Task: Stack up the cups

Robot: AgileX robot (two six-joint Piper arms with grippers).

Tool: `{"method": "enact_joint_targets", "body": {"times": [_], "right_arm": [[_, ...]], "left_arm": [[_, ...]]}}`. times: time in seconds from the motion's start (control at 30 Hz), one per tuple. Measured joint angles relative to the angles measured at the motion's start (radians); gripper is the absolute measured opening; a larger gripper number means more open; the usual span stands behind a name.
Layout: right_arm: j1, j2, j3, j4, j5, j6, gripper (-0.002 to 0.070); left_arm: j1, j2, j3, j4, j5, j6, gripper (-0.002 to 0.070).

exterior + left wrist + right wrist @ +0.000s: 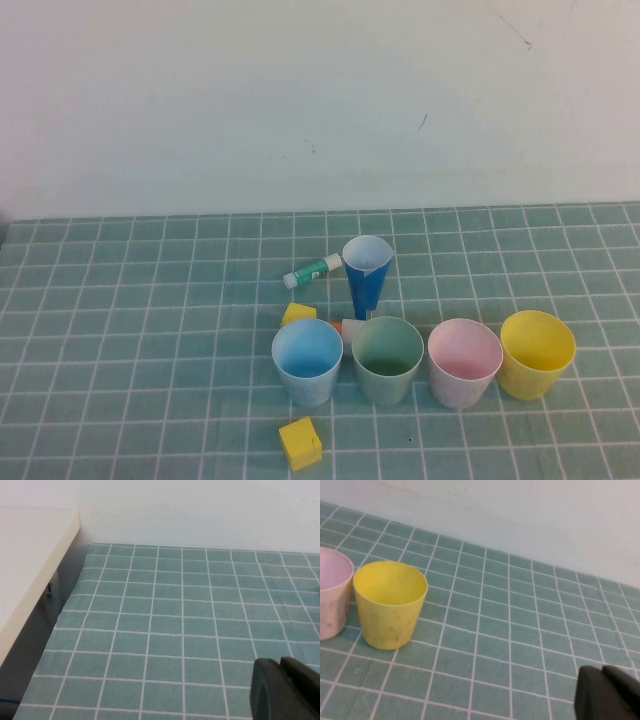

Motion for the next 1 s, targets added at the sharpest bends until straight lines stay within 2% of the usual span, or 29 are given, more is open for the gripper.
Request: {"method": "enact_joint_targets", "body": {"times": [1.0], "right_arm": [[0.0, 0.0, 0.0, 0.0, 0.0, 0.0, -0.0001]], "left_arm": [[0.0, 0.0, 0.0, -0.033, 0.0, -0.015, -0.0003]]}}
